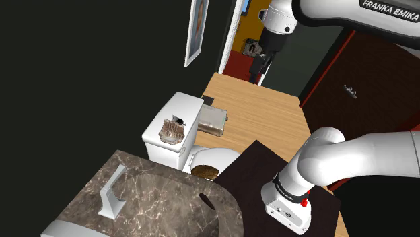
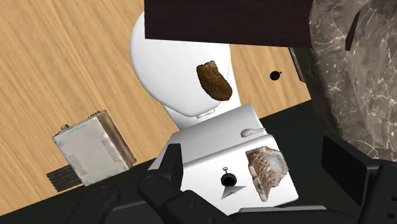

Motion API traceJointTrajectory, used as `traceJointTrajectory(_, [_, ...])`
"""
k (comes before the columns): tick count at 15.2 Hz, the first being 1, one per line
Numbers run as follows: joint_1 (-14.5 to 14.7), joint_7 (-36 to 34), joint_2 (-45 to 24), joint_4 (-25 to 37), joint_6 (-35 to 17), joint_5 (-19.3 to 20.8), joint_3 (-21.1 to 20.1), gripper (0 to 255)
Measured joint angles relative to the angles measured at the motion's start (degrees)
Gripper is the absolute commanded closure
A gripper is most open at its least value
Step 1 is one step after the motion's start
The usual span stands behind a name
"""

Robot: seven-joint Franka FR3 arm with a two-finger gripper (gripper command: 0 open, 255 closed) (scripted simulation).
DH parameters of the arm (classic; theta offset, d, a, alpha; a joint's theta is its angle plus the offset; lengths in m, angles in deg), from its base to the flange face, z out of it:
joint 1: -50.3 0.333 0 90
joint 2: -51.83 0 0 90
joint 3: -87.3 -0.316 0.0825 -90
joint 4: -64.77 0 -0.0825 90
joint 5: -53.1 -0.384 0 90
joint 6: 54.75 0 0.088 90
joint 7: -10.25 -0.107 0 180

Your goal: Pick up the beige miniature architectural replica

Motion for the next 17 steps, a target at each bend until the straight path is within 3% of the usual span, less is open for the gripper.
traceJointTrajectory(3, [0.22, 0.34, -1.33, -0.78, -2.07, -0.27, 0.23, 0])
traceJointTrajectory(9, [0.94, 2.97, -8.95, -5.06, -13.99, -1.06, 2.05, 0])
traceJointTrajectory(17, [2.29, 7.33, -22.94, -5.88, -28.82, -3.17, 3.98, 0])
